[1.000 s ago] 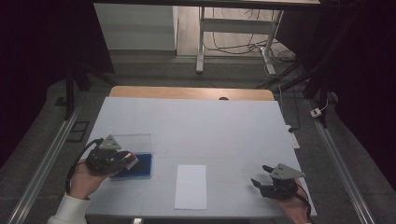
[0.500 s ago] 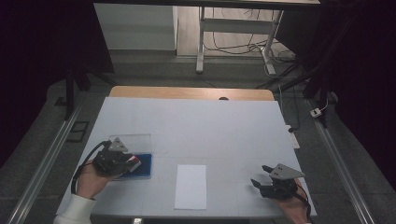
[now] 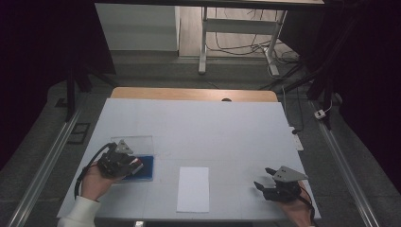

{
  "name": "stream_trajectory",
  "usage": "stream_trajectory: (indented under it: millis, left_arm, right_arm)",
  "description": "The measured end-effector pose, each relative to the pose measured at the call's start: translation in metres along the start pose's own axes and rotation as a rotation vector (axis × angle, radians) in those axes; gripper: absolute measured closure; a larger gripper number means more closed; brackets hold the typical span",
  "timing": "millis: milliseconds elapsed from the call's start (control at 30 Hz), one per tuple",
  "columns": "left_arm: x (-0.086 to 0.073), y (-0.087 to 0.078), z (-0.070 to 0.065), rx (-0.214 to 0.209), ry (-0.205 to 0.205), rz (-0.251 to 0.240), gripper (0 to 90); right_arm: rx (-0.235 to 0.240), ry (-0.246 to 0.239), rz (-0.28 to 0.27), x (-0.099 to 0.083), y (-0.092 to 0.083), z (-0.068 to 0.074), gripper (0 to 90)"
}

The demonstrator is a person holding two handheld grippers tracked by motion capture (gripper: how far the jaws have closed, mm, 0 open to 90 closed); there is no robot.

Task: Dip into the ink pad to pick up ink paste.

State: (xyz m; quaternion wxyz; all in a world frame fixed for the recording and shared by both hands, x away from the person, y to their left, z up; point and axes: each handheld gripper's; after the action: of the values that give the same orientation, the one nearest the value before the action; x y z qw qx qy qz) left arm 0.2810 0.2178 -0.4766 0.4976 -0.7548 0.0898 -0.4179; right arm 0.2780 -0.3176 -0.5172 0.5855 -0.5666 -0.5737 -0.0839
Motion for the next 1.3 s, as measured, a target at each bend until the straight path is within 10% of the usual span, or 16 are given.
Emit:
stream_trajectory:
  millis: [1300]
  left_arm:
    - [0.010, 0.014, 0.000, 0.016, -0.024, 0.114, 70.7]
  right_arm:
    - [-0.003, -0.005, -0.009, 0.001, -0.002, 0.000, 30.6]
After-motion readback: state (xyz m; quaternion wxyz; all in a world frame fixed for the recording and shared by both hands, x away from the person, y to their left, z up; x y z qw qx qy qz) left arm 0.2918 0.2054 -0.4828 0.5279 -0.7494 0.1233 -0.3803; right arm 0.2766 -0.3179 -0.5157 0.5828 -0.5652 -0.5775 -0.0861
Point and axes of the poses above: each handheld gripper's, and its own axes: y roughly forward along the jaws, x roughly out of its top, z roughly to its left, and after that the axes turned 13 degrees about -x, right-handed
